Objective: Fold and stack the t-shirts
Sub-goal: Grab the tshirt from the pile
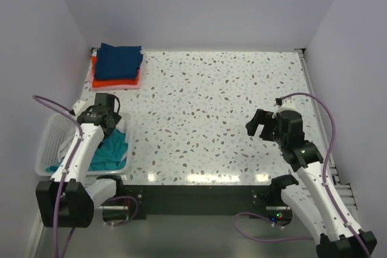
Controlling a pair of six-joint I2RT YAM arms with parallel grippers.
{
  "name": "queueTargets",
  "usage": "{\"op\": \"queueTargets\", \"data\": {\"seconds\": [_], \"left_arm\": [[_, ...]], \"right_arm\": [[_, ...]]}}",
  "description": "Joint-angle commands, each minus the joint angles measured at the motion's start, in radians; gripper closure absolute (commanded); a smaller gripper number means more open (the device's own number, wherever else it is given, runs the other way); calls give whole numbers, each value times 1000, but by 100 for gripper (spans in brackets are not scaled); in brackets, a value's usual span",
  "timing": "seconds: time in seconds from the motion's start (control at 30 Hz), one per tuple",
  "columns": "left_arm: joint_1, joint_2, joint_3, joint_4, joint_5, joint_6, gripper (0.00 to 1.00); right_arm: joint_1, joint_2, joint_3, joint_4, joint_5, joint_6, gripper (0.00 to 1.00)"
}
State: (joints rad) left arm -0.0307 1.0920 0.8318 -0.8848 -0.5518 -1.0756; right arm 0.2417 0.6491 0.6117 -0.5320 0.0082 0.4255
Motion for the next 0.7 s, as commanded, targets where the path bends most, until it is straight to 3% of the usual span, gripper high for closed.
{"op": "queueTargets", "data": {"seconds": [0.0, 0.17, 0.33, 0.53, 0.67], "left_arm": [[72, -29, -40, -16, -5, -67, 0], [136, -89, -97, -31, -76, -181, 0], [195, -109, -128, 21, -62, -164, 1], [241, -77, -163, 76, -46, -159, 10], [265, -46, -171, 113, -48, -152, 22]], "right_arm": [[-2, 3, 23, 32, -7, -14, 1], [-1, 9, 19, 33, -5, -14, 1], [-2, 15, 20, 18, -5, -11, 1], [-1, 30, 23, 12, -2, -11, 1], [-1, 49, 36, -2, 3, -13, 1]]}}
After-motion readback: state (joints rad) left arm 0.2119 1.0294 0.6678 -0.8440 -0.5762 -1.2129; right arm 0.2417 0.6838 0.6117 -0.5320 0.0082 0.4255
